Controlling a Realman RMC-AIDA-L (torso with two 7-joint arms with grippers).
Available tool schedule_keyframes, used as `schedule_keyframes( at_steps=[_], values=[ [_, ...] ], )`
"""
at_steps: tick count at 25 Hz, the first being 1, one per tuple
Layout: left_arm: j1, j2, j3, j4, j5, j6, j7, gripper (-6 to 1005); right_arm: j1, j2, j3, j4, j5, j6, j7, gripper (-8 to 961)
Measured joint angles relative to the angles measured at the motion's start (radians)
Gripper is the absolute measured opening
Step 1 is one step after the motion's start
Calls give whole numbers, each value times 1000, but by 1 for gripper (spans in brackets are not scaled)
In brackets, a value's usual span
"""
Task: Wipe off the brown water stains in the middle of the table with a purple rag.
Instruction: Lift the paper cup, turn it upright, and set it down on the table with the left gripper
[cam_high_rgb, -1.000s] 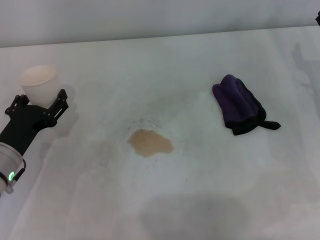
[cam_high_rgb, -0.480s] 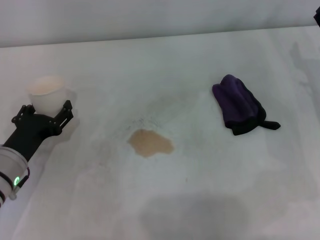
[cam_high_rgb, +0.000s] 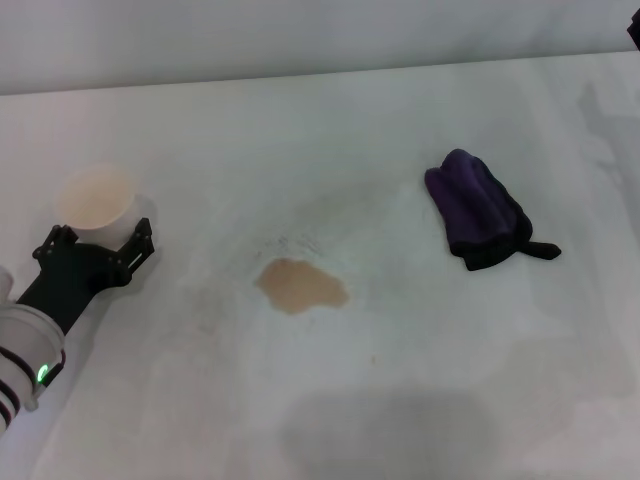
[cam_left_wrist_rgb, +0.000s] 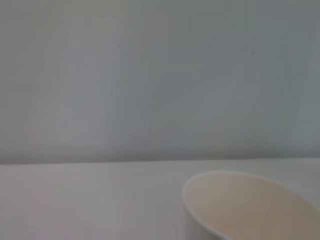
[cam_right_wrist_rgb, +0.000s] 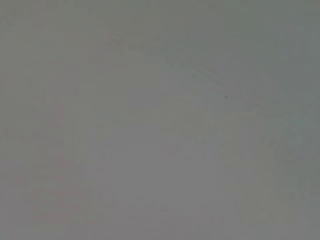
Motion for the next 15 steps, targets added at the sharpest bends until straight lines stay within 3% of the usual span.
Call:
schedule_keyframes(
  at_steps=[12, 15],
  values=[
    [18, 1, 0, 29, -2, 23, 94, 827, -5, 2, 0, 4, 0, -1, 0, 826],
    [24, 1, 0, 36, 0, 38, 111, 874, -7, 2, 0, 5, 0, -1, 0, 826]
  ],
)
